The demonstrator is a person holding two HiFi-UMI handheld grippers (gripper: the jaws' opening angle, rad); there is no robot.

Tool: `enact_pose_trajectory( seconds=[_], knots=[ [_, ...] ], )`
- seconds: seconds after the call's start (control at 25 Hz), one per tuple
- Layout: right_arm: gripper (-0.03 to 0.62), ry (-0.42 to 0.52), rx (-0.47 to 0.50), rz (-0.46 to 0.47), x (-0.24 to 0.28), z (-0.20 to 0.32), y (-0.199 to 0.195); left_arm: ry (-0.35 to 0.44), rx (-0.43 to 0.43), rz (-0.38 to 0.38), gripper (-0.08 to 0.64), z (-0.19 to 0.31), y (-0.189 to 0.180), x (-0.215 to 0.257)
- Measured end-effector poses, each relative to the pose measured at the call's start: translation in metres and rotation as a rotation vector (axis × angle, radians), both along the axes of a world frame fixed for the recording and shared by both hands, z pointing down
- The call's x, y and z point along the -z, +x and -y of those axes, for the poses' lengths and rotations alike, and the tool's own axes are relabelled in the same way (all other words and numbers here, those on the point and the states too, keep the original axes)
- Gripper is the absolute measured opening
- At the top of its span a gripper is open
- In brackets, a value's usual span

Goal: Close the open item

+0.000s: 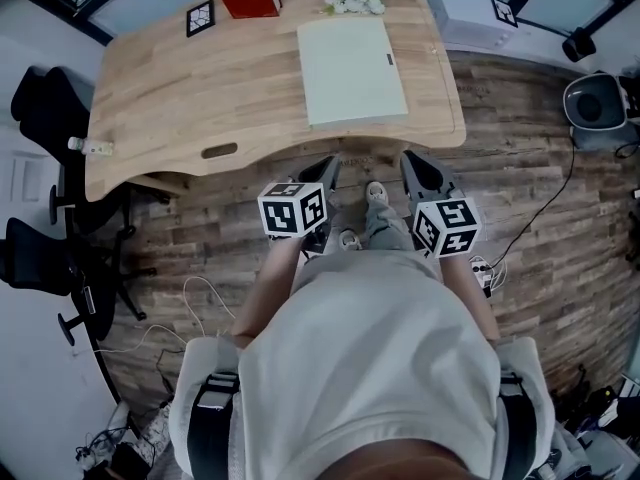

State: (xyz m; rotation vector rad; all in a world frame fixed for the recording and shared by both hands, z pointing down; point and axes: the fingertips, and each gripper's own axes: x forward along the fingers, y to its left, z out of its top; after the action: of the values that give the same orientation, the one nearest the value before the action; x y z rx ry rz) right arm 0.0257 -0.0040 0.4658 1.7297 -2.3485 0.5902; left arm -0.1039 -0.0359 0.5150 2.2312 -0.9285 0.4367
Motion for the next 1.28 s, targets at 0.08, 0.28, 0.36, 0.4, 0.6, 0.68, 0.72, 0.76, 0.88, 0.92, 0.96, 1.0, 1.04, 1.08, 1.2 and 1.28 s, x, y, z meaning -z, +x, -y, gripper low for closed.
enact_pose_trajectory(
  seconds=[0.08,0.28,0.36,0.4,0.6,0.68,0.72,0.76,0.88,0.92,0.96,1.0,1.04,1.08,1.2,1.28],
  knots=[
    [0.019,0.000,0.009,-0.002,0.000,-0.006,-0.004,-0.001,0.010,-0.002,0.020,-0.009,-0.006,-0.001],
    [0.020,0.001,0.019,0.005,-0.001,-0.021,-0.013,-0.007,0.031,-0.005,0.020,-0.030,-0.022,-0.004],
    [0.020,0.005,0.025,0.005,-0.002,-0.025,-0.018,-0.006,0.039,-0.003,0.020,-0.037,-0.029,-0.005],
    [0.020,0.007,0.028,0.005,-0.001,-0.027,-0.019,-0.006,0.043,-0.003,0.020,-0.040,-0.031,-0.005],
    [0.020,0.016,0.036,0.007,0.000,-0.032,-0.027,-0.006,0.052,-0.011,0.020,-0.048,-0.038,-0.005],
    [0.020,0.016,0.039,0.008,0.000,-0.032,-0.030,0.002,0.045,-0.012,0.020,-0.048,-0.037,-0.003],
    [0.020,0.015,0.043,0.004,0.000,-0.032,-0.032,0.006,0.046,-0.014,0.020,-0.048,-0.037,-0.002],
    [0.019,0.014,0.049,-0.001,0.000,-0.032,-0.033,0.008,0.049,-0.016,0.020,-0.047,-0.037,-0.001],
    [0.018,0.022,0.065,-0.015,0.001,-0.031,-0.035,0.012,0.058,-0.025,0.020,-0.045,-0.035,0.001],
    [0.018,0.029,0.068,-0.017,0.002,-0.030,-0.035,0.013,0.058,-0.025,0.020,-0.044,-0.035,0.002],
    [0.018,0.035,0.069,-0.019,0.003,-0.030,-0.036,0.013,0.058,-0.026,0.020,-0.044,-0.034,0.002],
    [0.018,0.038,0.069,-0.020,0.004,-0.030,-0.036,0.013,0.058,-0.026,0.020,-0.044,-0.034,0.002],
    [0.018,0.039,0.070,-0.021,0.004,-0.030,-0.036,0.013,0.059,-0.027,0.020,-0.043,-0.034,0.002],
    [0.018,0.038,0.072,-0.021,0.004,-0.030,-0.036,0.013,0.061,-0.028,0.020,-0.043,-0.033,0.003],
    [0.018,0.034,0.075,-0.025,0.004,-0.030,-0.033,0.014,0.066,-0.035,0.020,-0.041,-0.031,0.004],
    [0.018,0.033,0.072,-0.027,0.003,-0.028,-0.031,0.013,0.069,-0.039,0.020,-0.039,-0.030,0.005]
  ],
)
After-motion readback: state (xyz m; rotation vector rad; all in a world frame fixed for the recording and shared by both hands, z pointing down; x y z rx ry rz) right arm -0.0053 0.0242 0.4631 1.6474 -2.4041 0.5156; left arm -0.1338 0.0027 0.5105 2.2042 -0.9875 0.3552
